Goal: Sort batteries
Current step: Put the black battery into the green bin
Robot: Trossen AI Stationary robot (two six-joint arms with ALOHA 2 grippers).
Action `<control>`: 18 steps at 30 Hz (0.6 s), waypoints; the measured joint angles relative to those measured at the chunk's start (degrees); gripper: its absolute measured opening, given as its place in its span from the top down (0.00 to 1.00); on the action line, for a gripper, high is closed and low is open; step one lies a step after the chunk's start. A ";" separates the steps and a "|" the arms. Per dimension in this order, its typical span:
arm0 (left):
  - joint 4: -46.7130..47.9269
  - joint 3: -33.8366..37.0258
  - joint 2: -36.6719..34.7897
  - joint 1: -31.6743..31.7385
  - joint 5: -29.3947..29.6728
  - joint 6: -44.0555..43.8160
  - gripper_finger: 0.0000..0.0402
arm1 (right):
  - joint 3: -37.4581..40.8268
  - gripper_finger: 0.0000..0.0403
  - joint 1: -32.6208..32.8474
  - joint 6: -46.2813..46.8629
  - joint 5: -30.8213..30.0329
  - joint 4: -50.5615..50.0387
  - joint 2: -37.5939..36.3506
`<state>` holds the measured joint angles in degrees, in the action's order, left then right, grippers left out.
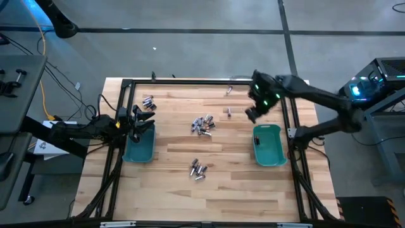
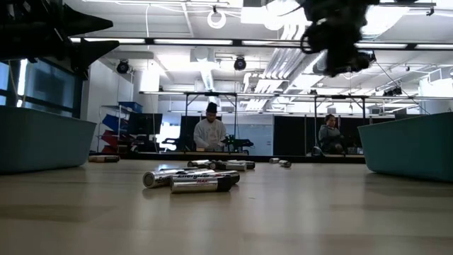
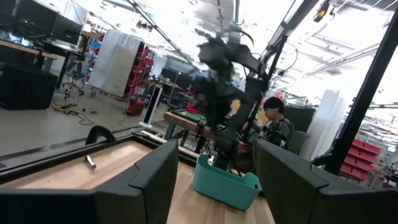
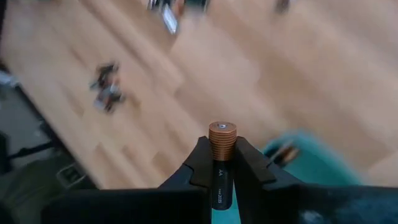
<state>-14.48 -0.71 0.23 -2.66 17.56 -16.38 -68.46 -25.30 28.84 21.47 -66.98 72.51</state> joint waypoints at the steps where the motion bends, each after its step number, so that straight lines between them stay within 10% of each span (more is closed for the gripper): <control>1: 0.00 0.00 0.01 0.00 0.00 0.03 0.50 | 2.90 0.96 1.47 2.65 1.21 0.60 -2.38; 18: -0.02 0.00 0.01 0.00 4.81 3.00 0.50 | 35.77 0.96 14.76 43.83 -6.61 16.38 -19.26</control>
<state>-14.50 -0.71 0.24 -2.66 22.37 -13.38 -32.69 -10.54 72.66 14.87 -50.60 53.25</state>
